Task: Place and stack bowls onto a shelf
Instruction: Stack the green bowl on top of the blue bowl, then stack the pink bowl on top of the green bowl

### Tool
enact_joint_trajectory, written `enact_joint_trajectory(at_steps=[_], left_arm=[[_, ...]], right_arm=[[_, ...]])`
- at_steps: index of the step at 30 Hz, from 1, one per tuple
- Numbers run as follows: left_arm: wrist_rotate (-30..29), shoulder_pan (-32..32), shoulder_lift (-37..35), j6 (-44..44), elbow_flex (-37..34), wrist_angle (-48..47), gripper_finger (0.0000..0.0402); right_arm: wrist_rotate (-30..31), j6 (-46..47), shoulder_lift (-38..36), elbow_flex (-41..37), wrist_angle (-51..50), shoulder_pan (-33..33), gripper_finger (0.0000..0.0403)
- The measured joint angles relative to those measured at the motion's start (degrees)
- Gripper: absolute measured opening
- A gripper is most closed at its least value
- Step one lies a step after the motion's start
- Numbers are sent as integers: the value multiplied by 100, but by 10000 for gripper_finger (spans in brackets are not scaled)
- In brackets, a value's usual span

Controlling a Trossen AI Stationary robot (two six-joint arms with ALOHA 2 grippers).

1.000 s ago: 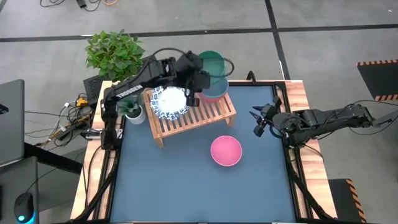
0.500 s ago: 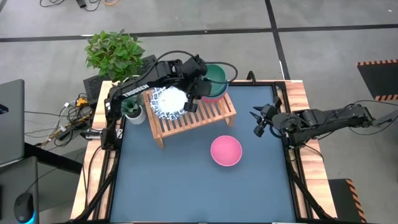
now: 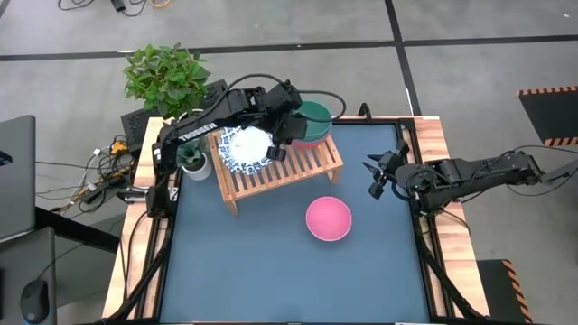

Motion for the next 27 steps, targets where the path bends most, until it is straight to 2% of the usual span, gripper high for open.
enact_joint_trajectory(at_steps=[7, 10, 14, 19, 21, 27], left_arm=[[-416, -116, 0, -30, 0, 311, 135], [-737, -225, 0, -143, 0, 396, 154], [-1413, -389, 0, -254, 0, 601, 152], [-1624, -565, 0, -483, 0, 799, 114], [-1297, -610, 0, -745, 2, 891, 96], [1481, -1014, -2, -1035, -40, 732, 67]], right_arm=[[-2, -2, -1, 0, 2, 0, 145], [-2, -2, -2, 0, 0, 0, 145], [-4, -4, -2, 0, 2, 0, 145], [-6, -4, -2, 0, 2, 0, 145], [-7, -4, -2, 0, 2, 0, 145], [-24, -4, -1, 0, 0, 0, 145]])
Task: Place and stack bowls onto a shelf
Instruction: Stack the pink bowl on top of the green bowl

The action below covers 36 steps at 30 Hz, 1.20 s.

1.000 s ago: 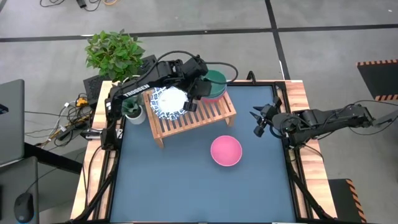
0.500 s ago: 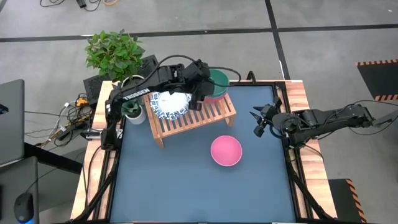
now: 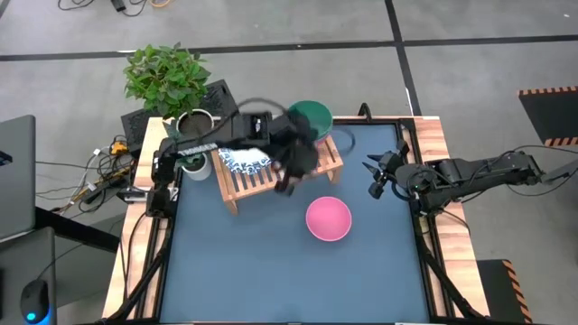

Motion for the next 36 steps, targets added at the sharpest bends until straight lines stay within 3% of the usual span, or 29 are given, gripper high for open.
enact_joint_trajectory(at_steps=[3, 11, 20, 29, 36], left_arm=[[389, -402, -15, 101, -329, 102, 69], [-631, -1399, 4, 474, -2022, 1404, 109], [-1019, -1633, 9, 448, -3561, 3133, 192], [-992, -1489, 381, 411, -3956, 3575, 204], [-441, -1290, 621, 94, -3958, 3678, 202]], right_arm=[[-2, 0, 1, 0, -2, 0, 145], [-2, 86, -1, 0, 0, 0, 145], [-9, 155, 1, 0, 0, 13, 145], [-9, 203, -1, 0, 2, 11, 145], [-9, 201, -1, 0, -11, 9, 145]])
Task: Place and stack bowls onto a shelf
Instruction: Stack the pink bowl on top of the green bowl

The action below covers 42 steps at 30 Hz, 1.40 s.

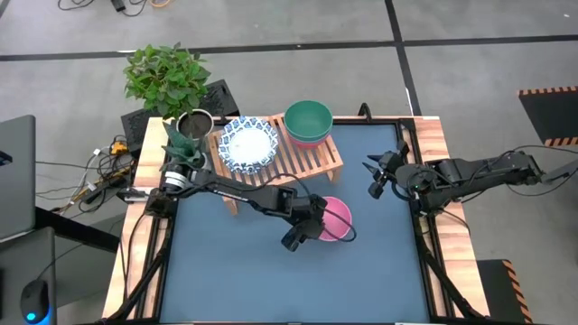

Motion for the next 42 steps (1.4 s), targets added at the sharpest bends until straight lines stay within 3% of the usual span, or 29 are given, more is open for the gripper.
enact_joint_trajectory(at_steps=[4, 18, 25, 33, 42], left_arm=[[-179, 62, 0, -111, 2, -98, 177], [-155, 81, 75, -127, 7, -106, 7], [-19, -12, 92, -232, 91, -274, 2], [668, -210, 90, -492, 1116, -1165, 1], [-111, -451, 79, -63, 2898, -2876, 1]], right_arm=[[1, -2, 2, 0, -1, 0, 145], [2, -4, 2, 0, 2, -7, 145], [6, -6, 1, 0, 2, -7, 145], [6, 3, 1, 0, 8, -7, 145], [6, 94, 0, 0, 9, -6, 145]])
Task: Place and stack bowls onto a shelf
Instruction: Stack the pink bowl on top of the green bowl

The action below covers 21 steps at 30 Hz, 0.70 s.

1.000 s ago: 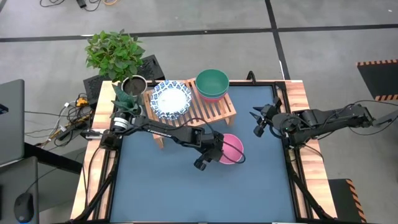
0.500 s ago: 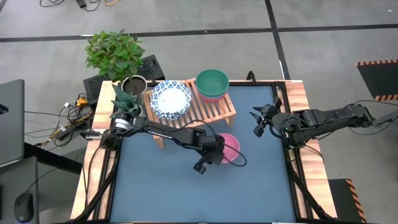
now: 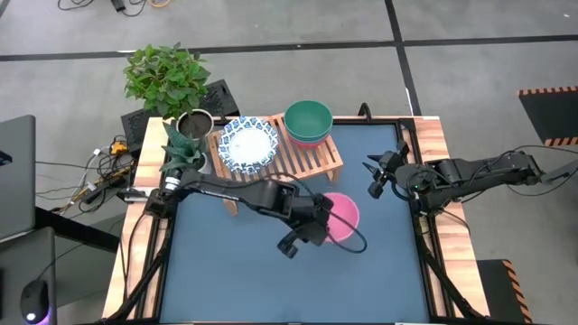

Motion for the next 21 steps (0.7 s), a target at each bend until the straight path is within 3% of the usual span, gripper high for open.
enact_joint_trajectory(at_steps=[6, 11, 21], left_arm=[[-948, 5, -18, 172, 1291, -1047, 0], [-2054, 89, -573, 501, 1082, -936, 0], [-3130, 819, -1127, 1212, 1261, -556, 0]], right_arm=[[0, 8, 2, 0, 0, 2, 145], [0, 6, 2, 0, -25, 2, 145], [7, 2, 2, 0, -127, -4, 145]])
